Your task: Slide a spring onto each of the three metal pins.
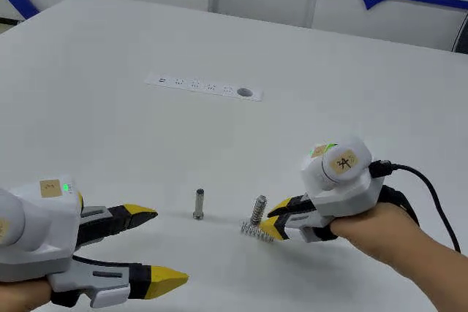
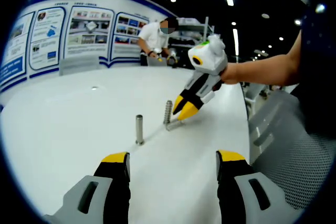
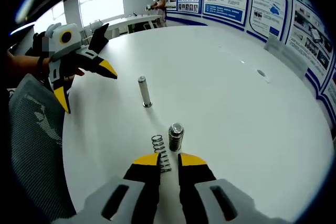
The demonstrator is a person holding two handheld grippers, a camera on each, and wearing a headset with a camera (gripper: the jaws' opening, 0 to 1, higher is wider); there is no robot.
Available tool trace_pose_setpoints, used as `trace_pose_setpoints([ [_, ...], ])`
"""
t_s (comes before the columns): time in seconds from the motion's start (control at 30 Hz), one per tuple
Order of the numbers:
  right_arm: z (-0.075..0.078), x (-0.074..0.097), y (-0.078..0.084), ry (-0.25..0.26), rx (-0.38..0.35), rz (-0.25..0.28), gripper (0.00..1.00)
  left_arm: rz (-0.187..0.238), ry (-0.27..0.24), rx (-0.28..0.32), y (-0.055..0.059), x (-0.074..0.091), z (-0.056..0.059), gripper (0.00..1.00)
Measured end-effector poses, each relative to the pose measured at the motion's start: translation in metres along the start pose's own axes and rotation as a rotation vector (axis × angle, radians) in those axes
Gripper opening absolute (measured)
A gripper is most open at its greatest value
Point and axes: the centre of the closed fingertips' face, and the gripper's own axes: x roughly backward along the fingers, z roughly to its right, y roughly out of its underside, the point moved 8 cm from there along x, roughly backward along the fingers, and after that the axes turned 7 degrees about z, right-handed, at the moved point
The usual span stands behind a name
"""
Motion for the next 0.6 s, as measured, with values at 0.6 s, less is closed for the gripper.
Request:
trace_pose_setpoints([
  [0.6,-0.0045,-0.0085,0.0107,-0.028,0.050,-0.062,0.14,-0.003,0.003,0.004,0.0020,0.0004,0.0014,0.66],
])
